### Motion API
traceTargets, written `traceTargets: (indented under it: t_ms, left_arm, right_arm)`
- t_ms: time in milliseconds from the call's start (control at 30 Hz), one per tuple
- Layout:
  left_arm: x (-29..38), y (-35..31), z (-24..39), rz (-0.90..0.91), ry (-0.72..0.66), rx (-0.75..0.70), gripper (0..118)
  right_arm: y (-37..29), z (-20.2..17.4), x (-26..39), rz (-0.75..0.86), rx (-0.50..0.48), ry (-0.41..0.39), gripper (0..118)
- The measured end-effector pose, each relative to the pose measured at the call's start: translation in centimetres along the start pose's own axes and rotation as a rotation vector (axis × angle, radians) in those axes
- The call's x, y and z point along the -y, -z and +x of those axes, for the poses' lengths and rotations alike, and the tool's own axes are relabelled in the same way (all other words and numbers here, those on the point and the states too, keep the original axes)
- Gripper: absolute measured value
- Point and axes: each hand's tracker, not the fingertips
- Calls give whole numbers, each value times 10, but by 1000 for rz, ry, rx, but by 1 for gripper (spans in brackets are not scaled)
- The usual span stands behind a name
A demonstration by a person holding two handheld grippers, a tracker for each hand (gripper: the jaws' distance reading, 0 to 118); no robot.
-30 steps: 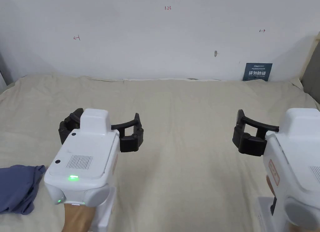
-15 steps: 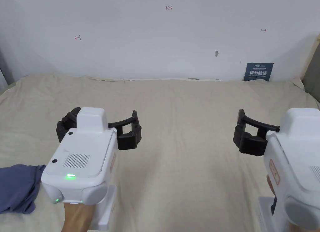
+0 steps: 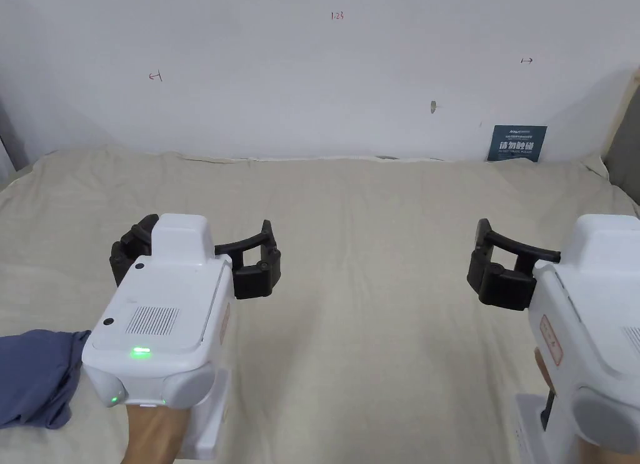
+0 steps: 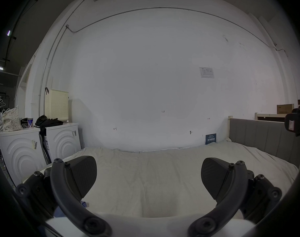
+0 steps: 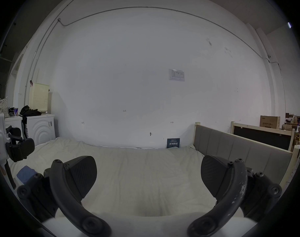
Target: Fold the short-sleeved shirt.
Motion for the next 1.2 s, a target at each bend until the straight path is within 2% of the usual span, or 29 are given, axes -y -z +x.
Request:
traceTargets:
  t_ms: [167,300,400,500,633,800,933,1000,1200]
  left_arm:
    - [0,1,-2,-2,-6,-1,118]
    - [-1,1,-2,-7,-6,4,118]
    - [0,1,-2,-12,-6,6,118]
    - [1,0,-3,-16,-8,9,118]
    - [1,0,-4,-19,-14,11,118]
    - [1,0,-4,-15,-18,11,118]
    - [1,-1,-5,-15,-15,11,118]
    - [1,-1,-5,-15,-12,11,118]
    - [2,0,-6,-14,-17,8,118]
  right_arm:
    - [1,1,-1,-12,-13,8,118]
    - [4,2,-6,-152,-13,107,118]
    - [11,3,-10,-361,33,236,118]
    - [14,1,-13,-498,99,274,118]
    - [16,3,-13,-513,52,325,118]
    - [16,-2,-18,-501,101,324,118]
    - [17,-7,-14,-453,129,272,118]
    - [19,-7,-13,-436,111,243,118]
    - [25,-6,-13,-435,117,235,118]
